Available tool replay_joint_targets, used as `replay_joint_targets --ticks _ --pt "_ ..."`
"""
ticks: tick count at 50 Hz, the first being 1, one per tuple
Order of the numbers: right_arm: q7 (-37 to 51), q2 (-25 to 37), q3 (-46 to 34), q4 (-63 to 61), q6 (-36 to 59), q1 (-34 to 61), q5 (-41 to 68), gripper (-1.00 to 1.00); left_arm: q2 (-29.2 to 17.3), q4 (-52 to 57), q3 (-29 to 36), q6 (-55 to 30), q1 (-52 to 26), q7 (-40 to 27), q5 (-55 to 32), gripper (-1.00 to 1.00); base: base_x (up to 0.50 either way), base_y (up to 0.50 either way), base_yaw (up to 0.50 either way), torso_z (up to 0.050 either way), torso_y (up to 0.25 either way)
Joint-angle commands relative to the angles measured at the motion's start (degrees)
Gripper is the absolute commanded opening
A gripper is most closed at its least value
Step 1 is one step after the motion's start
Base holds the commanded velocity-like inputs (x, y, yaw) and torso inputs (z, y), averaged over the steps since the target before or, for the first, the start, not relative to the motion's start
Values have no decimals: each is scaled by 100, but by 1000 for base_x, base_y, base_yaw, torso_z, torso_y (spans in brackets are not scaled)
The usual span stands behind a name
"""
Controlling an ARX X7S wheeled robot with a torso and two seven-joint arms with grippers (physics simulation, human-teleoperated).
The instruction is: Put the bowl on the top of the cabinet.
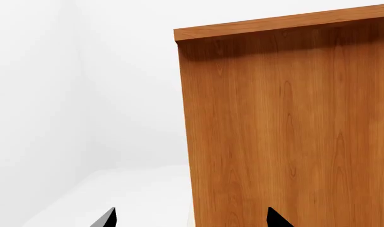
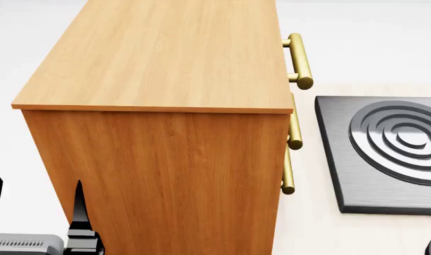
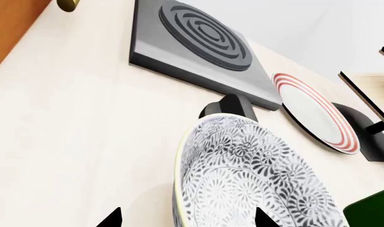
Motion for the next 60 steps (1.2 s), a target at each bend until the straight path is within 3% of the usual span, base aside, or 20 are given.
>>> replay_joint_targets --ticks 1,60 --pt "-25 -17 19 46 13 43 25 100 -11 -10 22 -4 -20 -17 -13 100 0 0 0 0 0" --pt "-243 -187 43 381 66 235 76 100 -86 -70 90 90 -24 -116 -76 100 0 0 0 0 0"
